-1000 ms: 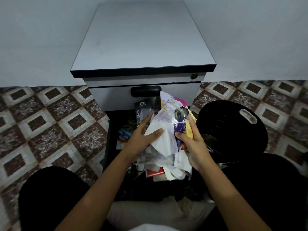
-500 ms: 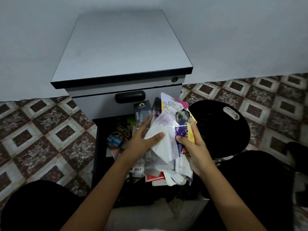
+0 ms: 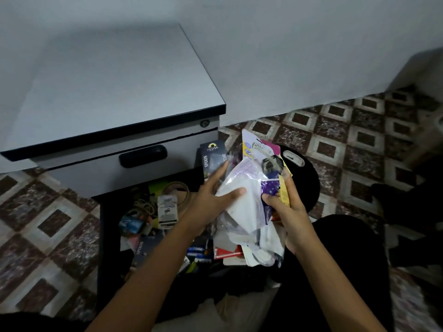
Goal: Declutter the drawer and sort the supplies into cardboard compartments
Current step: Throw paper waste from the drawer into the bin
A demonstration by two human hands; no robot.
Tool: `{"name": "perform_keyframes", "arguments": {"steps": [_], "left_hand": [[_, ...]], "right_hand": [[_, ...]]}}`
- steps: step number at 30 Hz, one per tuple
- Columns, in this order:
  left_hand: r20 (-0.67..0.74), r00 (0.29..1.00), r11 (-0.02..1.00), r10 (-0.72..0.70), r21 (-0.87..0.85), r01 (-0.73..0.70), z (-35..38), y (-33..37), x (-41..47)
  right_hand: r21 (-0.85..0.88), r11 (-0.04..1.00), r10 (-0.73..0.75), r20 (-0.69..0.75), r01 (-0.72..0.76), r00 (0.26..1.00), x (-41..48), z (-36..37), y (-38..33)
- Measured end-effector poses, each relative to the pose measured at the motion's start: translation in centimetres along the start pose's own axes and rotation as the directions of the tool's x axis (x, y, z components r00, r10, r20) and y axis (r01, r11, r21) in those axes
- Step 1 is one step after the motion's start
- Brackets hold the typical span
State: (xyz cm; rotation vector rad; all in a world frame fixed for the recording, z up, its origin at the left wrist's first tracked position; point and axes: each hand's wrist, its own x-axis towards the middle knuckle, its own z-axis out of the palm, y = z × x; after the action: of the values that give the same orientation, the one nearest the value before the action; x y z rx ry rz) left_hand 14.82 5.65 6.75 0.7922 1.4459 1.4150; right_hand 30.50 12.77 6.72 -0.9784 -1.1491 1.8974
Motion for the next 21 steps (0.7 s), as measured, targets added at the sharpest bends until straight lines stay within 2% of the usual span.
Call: {"name": "perform_keyframes", "arguments": {"steps": [5,11,14,21], "left_hand": [[0.089,0.996,0.999,-0.009,0.047,0.005,3.5,0.0,4.5],[0.154,0.986,0.998,-0.063,0.018,0.061,6.3,-0.5,10.5],[0.151,0.986,0.997,-0.074,0.025,0.07,7.0,-1.6,13.4],[0.143,0.977,0.978,-0.159,0.157,0.136,7.1,-5.4,17.6]], "right_hand": [[-0.011,1.0,-0.015,-0.107,0.014,0.994,1.9,-3.2,-1.6],[-0.079,0.997,-0.016,-0.208,0.0,0.978,6.8,-6.6,-2.6],[-0.073,0.996,0.025,-0.218,-0.042,0.976,9.1,-7.8,-2.6],[-0.128,0.976,0.145,-0.237,-0.178,0.961,13.2,-9.9,0.2]]}}
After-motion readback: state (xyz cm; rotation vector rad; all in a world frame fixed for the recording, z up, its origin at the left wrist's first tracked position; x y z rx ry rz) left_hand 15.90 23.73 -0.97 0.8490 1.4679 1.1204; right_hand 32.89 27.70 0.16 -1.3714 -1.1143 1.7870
